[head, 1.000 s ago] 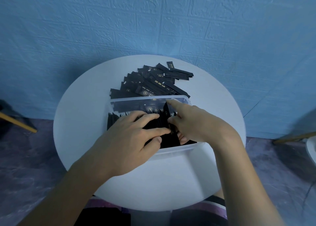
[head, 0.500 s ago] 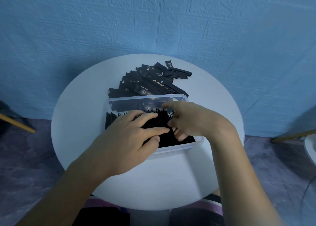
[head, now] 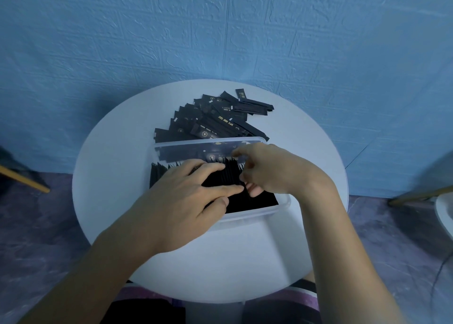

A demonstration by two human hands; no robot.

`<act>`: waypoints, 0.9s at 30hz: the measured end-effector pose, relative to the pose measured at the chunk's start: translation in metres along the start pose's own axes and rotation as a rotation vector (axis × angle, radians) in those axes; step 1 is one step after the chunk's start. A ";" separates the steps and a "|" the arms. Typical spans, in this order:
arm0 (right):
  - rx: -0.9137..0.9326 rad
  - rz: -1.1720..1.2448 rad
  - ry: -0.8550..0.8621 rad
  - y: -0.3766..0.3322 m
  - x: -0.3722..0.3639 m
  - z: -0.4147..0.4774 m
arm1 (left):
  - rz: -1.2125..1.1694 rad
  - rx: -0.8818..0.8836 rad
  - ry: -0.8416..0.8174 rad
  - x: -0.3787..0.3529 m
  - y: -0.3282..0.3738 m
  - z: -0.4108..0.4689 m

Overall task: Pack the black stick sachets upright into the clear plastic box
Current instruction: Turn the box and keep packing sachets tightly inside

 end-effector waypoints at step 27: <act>0.027 0.212 0.555 0.081 0.073 0.067 | -0.039 0.003 -0.020 -0.002 0.004 0.006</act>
Point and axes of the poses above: each hand's wrist, its own z-axis towards the middle knuckle, its own x-axis out of the back of the hand, y = z × x, the point moved 8 cm from there along z, towards the middle knuckle, and after that the axes turned 15 degrees about -y, right-handed, at the moved point
